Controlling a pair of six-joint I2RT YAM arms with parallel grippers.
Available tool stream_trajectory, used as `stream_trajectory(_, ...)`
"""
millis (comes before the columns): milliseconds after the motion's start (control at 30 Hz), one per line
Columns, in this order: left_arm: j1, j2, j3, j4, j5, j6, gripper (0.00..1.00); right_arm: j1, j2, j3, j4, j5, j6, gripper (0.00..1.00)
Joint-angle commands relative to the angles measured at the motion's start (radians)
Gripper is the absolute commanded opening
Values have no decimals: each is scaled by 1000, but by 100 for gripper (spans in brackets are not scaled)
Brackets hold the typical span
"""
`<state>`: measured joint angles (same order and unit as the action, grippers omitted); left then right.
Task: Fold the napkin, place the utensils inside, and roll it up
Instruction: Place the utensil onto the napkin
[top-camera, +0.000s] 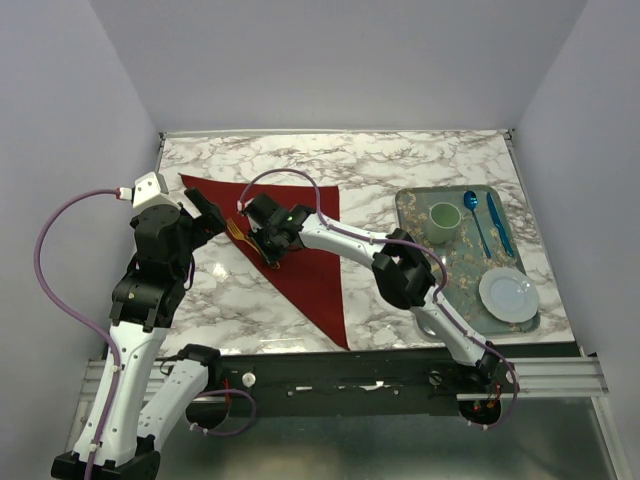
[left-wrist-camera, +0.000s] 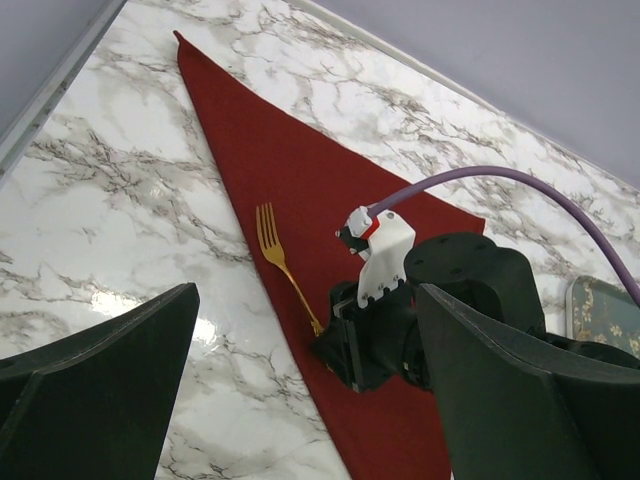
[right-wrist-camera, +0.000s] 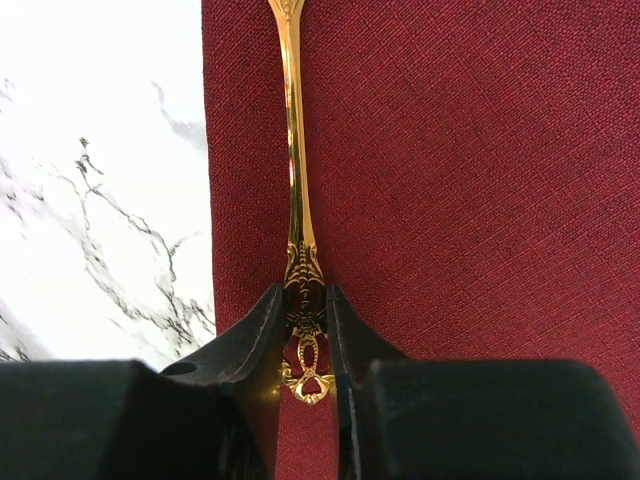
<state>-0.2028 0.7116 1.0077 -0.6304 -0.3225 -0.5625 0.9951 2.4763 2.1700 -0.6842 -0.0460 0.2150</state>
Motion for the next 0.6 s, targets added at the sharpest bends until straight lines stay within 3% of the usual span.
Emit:
stream_trajectory(0,5,-4,2,1,17,-2,99,8,38,31,-26,-28,14,31)
stream_trajectory(267,5,-4,2,3,20,-4,99,7,38,28,-28,-48,38,33)
stream_trajectory(333,5,-4,2,3,20,-4,99,8,39,28,-28,-45,43,26)
stream_trajectory(567,5,-4,2,1,26,-5,99,7,39,31,-26,-29,61,16)
